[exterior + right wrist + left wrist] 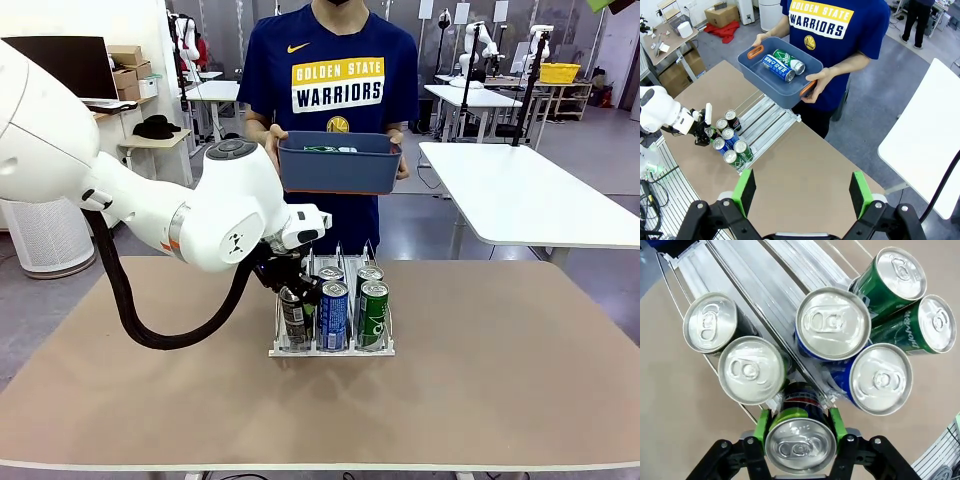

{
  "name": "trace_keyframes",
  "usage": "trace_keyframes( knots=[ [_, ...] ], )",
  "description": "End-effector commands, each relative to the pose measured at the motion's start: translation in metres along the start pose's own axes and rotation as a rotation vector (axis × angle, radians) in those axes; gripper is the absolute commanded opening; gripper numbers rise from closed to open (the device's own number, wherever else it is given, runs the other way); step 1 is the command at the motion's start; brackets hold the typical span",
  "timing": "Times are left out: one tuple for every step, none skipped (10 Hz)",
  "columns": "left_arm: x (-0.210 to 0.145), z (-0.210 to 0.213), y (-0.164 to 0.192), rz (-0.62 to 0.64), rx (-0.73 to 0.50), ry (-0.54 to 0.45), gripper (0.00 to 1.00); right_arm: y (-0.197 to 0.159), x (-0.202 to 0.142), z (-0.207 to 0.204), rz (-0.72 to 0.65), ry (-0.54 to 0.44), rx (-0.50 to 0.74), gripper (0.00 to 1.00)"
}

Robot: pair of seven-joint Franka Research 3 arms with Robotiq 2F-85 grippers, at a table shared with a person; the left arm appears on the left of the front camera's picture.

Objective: Fill the beverage cans into the dispenser.
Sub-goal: Place the picked Pepsi coke in the line of the Automatic Can Dispenser with the same cans.

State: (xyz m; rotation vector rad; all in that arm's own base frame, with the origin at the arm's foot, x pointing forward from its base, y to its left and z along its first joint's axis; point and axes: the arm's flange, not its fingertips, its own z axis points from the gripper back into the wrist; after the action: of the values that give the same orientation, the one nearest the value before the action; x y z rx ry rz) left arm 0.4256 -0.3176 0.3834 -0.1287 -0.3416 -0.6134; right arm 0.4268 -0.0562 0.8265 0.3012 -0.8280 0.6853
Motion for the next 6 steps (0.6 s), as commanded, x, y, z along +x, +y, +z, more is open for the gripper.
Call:
trace_keyframes(
  knots=[
    [0.0069,0.0016,0.0119,-0.006,-0.062,0.074,0.58,0.002,-0.001,-0.0009,0.001,0.0,0.006,1.0],
    [0.0062,0.0028,0.0117,-0.007,-0.079,0.102,0.58,0.002,-0.001,-0.0009,0.001,0.0,0.006,1.0],
    [0.0003,-0.0035,0.0041,-0.001,-0.015,0.033,0.58,0.002,-0.001,-0.0009,0.001,0.0,0.006,1.0],
    [0.0003,-0.0035,0.0041,-0.001,-0.015,0.033,0.58,0.002,-0.001,-0.0009,0.001,0.0,0.006,1.0],
    [0.0003,-0.0035,0.0041,-0.001,-0.015,0.033,0.58,0.002,-0.001,-0.0009,0.001,0.0,0.006,1.0],
    [0.0003,-0.0035,0.0041,-0.001,-0.015,0.033,0.58,0.002,-0.001,-0.0009,0.001,0.0,0.006,1.0]
  ],
)
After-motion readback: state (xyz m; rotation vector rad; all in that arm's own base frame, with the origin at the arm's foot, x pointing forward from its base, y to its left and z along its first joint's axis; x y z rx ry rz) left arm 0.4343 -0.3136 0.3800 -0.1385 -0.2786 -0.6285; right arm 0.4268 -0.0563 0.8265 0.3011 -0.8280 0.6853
